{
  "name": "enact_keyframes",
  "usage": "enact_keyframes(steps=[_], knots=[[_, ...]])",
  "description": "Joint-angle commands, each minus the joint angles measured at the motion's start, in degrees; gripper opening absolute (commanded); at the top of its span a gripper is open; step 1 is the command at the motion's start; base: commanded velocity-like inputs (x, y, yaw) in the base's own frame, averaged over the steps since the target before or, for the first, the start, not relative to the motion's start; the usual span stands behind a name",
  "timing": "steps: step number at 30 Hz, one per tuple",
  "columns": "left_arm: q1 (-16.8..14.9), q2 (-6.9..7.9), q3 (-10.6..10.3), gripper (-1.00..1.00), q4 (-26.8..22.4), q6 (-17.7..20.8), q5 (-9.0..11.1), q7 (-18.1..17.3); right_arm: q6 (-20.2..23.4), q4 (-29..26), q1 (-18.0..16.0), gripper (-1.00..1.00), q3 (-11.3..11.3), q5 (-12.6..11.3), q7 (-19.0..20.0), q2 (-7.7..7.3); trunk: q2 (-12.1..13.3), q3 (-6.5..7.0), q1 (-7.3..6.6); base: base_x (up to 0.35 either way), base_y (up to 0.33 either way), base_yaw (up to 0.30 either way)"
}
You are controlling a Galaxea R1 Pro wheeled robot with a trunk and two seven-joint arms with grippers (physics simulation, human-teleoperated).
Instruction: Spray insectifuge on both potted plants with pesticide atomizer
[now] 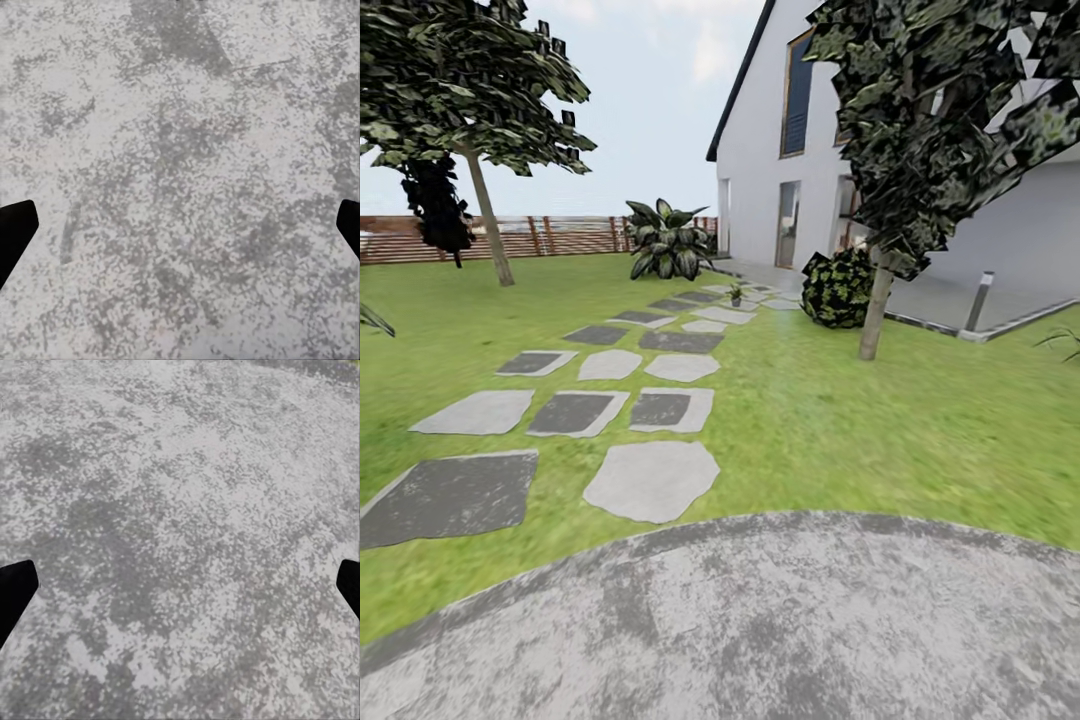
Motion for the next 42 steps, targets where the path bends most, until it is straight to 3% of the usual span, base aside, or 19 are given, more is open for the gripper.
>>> enact_keyframes(steps=[1,14,42], knots=[[-0.06,-0.05,0.24,1.0,0.12,-0.22,-0.04,-0.05,-0.13,0.04,-0.02,1.0,0.29,-0.14,-0.34,-0.03,-0.03,-0.12,0.03,0.338,0.001,0.226],[-0.11,-0.01,0.24,1.0,0.28,-0.23,-0.03,-0.02,-0.17,0.09,-0.02,1.0,0.32,-0.15,-0.27,-0.09,-0.03,-0.38,0.03,0.339,0.0,0.096],[-0.11,0.09,0.25,1.0,0.59,-0.25,-0.04,0.01,-0.17,0.11,-0.02,1.0,0.4,-0.14,-0.27,-0.1,-0.03,-0.38,0.03,0.336,0.09,0.273]])
